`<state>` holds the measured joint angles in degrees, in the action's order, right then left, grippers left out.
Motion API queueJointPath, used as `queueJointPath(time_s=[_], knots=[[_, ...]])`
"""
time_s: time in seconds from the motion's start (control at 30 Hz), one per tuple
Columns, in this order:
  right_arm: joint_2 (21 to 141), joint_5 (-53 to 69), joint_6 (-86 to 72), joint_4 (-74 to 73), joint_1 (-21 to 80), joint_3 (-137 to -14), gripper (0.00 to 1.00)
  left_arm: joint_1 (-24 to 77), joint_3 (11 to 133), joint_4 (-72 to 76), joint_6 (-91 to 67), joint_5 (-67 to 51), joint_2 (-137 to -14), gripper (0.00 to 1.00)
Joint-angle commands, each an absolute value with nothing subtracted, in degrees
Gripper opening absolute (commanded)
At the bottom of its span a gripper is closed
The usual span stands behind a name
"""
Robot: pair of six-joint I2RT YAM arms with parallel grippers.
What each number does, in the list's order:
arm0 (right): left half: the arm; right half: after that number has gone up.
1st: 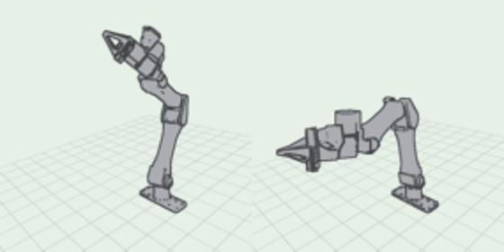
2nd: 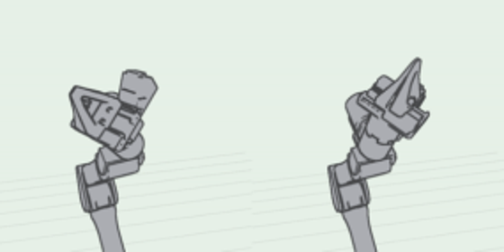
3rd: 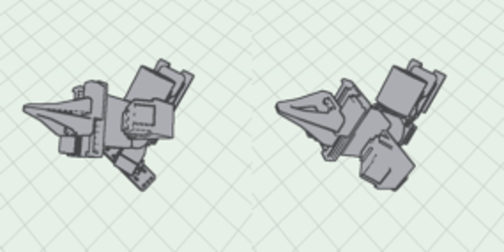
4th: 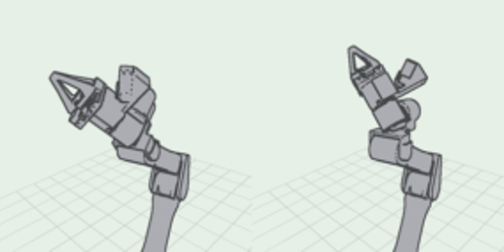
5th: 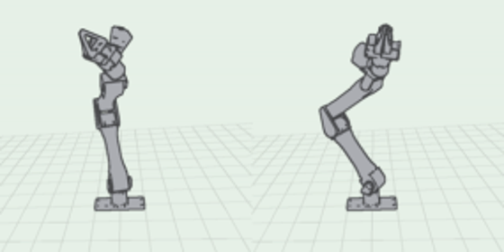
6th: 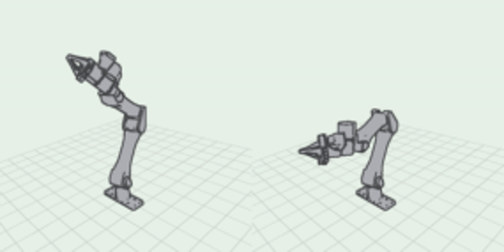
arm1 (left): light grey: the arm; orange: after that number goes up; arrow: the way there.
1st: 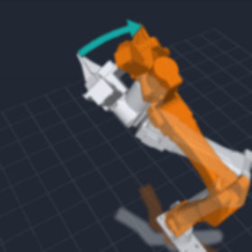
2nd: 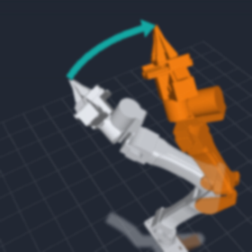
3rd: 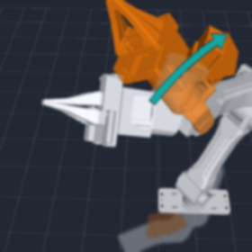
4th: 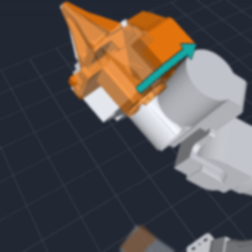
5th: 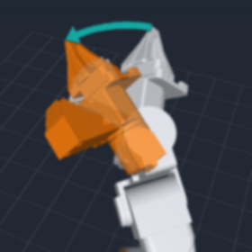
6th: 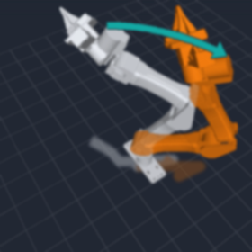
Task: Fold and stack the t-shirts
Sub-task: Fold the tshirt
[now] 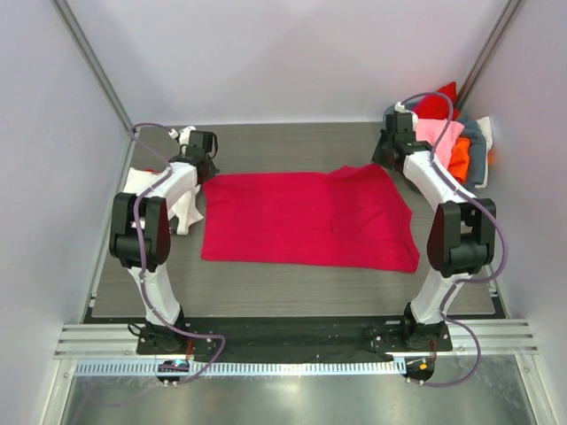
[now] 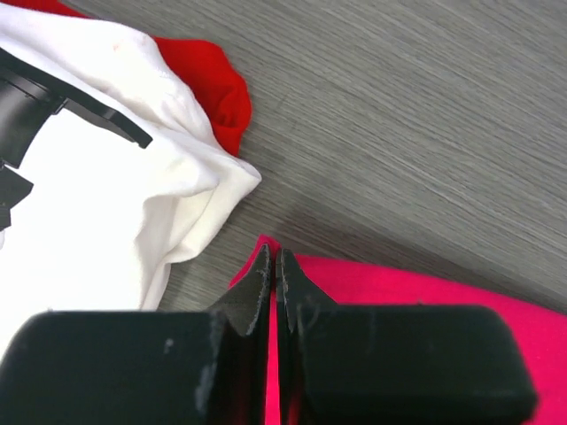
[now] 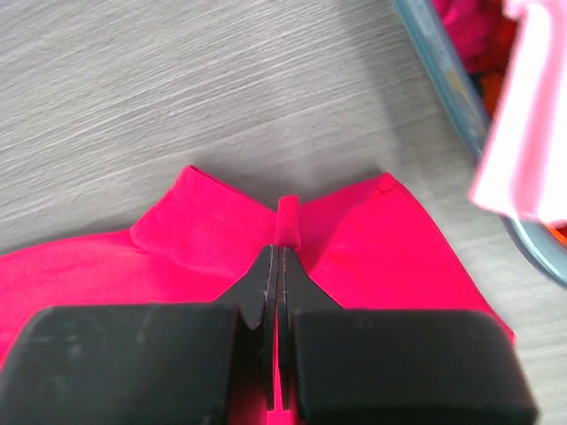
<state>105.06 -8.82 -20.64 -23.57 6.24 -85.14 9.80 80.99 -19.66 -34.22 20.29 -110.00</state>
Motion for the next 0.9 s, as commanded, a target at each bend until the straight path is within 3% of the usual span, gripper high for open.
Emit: queueJointPath(time_s=[0.0,0.33,0.87], knots=[[97.2,-8.9,-20.1,-22.1,6.2,-81.6,0.01,10.4,77.9,-11.7,-32.1,20.4,-106.3,0.0],[87.0,-8.9,-20.0,-22.9,6.1,-71.6,0.01,10.7,68.6,-2.0,-31.7,18.6,-101.7,0.0],[72.3,-20.2,-25.1,-23.2,6.2,-53.0,0.01,11.1,51.7,18.3,-29.1,14.5,-92.4,0.0]])
